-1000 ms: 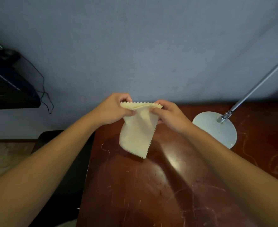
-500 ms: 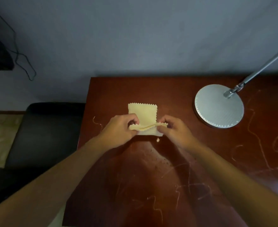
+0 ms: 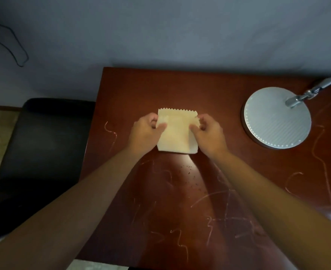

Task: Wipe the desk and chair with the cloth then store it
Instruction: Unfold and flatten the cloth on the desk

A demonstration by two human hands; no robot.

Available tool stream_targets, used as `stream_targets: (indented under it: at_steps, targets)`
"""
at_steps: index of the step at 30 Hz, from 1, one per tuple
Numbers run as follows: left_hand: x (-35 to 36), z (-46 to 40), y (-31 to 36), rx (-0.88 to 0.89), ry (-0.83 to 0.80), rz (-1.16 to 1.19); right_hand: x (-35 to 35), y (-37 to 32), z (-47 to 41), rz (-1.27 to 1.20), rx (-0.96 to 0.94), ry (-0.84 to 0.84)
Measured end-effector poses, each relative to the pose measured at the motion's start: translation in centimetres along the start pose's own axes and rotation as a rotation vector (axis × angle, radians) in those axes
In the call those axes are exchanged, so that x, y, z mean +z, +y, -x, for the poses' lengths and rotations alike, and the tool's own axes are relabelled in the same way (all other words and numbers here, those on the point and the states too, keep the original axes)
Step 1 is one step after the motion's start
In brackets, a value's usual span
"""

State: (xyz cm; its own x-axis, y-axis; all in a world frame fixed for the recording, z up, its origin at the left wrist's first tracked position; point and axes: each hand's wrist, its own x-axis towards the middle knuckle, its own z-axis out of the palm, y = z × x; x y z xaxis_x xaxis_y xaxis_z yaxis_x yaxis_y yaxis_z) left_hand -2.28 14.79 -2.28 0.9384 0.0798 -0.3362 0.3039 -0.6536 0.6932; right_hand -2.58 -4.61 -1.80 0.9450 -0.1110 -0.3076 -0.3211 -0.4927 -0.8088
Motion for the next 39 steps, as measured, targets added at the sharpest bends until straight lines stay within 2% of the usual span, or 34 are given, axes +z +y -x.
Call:
stream_targets:
  at_steps: [3, 6, 10, 12, 15, 17, 19, 22, 27, 32, 36, 39]
  targets:
    - [0.5, -2.2, 1.0, -0.018, 0.09, -0.038, 0.8, -0.8, -2.1, 0.006, 0.016, 0.029]
    - [0.9, -3.6, 1.8, -0.015, 0.082, -0.054, 1.3, -1.3, -2.9, -0.019, 0.043, 0.017]
    - [1.0, -3.4, 1.9, 0.005, 0.031, 0.139, 0.9, -0.7, -3.0, -0.229, 0.248, -0.201]
    - [0.9, -2.9, 1.7, -0.058, 0.016, 0.219, 0.8, 0.0, -2.9, -0.264, 0.304, -0.243]
    - [0.6, -2.1, 1.0, -0.174, -0.093, 0.346, 0.9, 0.3, -3.3, -0.316, 0.313, -0.106]
    - [0.6, -1.8, 0.5, -0.16, -0.199, 0.306, 0.9, 0.2, -3.8, -0.326, 0.299, -0.023]
    - [0.8, -2.0, 0.0, -0.122, -0.218, 0.182, 1.0, 0.3, -4.0, -0.297, 0.279, -0.033]
    - [0.7, -2.3, 0.3, -0.11, -0.166, 0.082, 1.2, 0.5, -3.6, -0.259, 0.265, -0.06]
    - [0.4, -1.9, 0.9, -0.203, -0.24, 0.298, 1.3, 0.4, -3.2, -0.294, 0.282, -0.022]
    - [0.5, -0.6, -0.6, -0.119, -0.164, -0.122, 1.7, 0.7, -3.1, -0.199, 0.244, -0.045]
    - [1.1, 0.5, -1.6, -0.08, -0.133, -0.249, 2.2, 0.6, -2.6, 0.007, 0.128, -0.062]
    - [1.3, 0.6, -2.0, 0.002, -0.042, -0.28, 2.1, 0.0, -1.9, 0.156, 0.054, -0.056]
